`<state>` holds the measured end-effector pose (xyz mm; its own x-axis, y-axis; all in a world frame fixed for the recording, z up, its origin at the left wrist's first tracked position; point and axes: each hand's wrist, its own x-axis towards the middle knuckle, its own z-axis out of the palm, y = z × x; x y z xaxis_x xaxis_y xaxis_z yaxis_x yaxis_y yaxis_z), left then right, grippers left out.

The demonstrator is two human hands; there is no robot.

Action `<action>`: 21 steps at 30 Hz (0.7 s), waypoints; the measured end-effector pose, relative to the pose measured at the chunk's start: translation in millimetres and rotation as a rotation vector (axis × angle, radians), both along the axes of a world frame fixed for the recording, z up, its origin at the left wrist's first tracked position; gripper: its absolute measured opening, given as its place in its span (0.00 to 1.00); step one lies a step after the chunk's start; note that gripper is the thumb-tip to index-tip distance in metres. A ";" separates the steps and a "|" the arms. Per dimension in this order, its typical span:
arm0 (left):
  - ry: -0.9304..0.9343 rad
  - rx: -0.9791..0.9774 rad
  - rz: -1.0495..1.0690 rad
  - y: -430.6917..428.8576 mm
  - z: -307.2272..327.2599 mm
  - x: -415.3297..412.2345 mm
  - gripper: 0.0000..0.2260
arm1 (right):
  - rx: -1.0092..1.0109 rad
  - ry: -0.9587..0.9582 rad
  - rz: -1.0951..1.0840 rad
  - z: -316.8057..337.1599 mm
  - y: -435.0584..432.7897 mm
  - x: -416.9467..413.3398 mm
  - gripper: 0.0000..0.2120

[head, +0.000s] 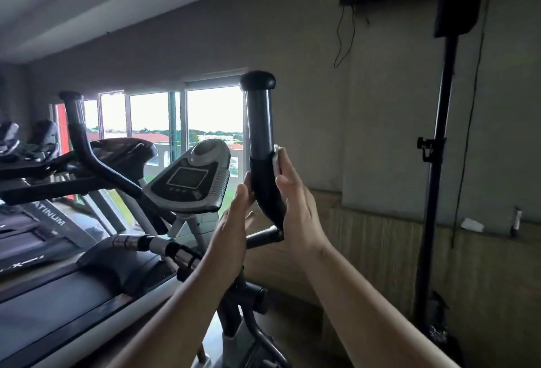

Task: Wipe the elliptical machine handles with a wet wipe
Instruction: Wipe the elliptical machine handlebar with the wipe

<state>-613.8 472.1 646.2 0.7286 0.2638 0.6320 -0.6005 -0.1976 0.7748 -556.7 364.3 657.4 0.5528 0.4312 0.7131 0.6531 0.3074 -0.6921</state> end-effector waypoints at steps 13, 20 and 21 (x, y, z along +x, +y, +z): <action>0.001 0.138 0.080 4.2 -5.0 0.7 0.19 | -0.165 0.005 -0.040 -14.5 -5.9 19.0 0.29; -0.015 0.375 0.404 -1.6 -8.8 5.8 0.24 | -0.199 -0.053 0.094 14.0 -18.2 52.4 0.41; -0.016 0.377 0.449 -2.3 -11.4 7.9 0.26 | -0.264 -0.065 0.148 18.5 -19.2 57.1 0.43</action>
